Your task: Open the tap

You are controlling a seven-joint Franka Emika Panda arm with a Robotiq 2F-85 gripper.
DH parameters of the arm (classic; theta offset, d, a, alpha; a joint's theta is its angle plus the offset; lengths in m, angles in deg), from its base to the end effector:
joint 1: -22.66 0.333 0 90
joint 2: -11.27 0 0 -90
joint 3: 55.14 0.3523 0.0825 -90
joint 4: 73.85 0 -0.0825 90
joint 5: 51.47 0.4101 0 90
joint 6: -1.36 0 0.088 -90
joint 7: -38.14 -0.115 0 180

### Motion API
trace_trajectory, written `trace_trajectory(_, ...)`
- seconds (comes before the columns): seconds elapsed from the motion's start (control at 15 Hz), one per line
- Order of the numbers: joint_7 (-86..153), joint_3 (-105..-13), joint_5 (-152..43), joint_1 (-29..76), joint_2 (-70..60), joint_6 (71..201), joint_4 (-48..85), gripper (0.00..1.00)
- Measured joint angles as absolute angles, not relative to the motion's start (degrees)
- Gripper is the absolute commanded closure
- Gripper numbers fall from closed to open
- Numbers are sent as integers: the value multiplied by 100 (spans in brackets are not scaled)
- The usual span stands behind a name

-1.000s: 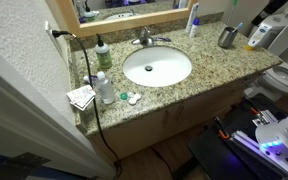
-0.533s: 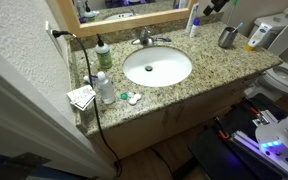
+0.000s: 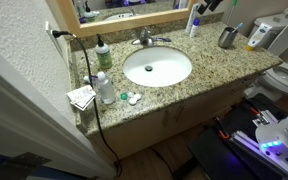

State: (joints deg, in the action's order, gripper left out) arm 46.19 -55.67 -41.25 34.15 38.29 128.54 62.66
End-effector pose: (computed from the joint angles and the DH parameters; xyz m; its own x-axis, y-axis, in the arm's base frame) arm 0.4372 0.0912 0.5430 0.9252 0.2110 0.3155 0.2620 -0.9565 -0.1285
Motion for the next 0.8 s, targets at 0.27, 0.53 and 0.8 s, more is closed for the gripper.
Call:
trace_trajectory(0.27,4206,-5442,-4131,3396,3087,12918,5965,0)
trace_trajectory(0.53,3562,-5193,-4392,3311,2013,13126,5089,0)
trace_trajectory(0.8,2878,-5094,-4812,3236,1504,13401,4435,0)
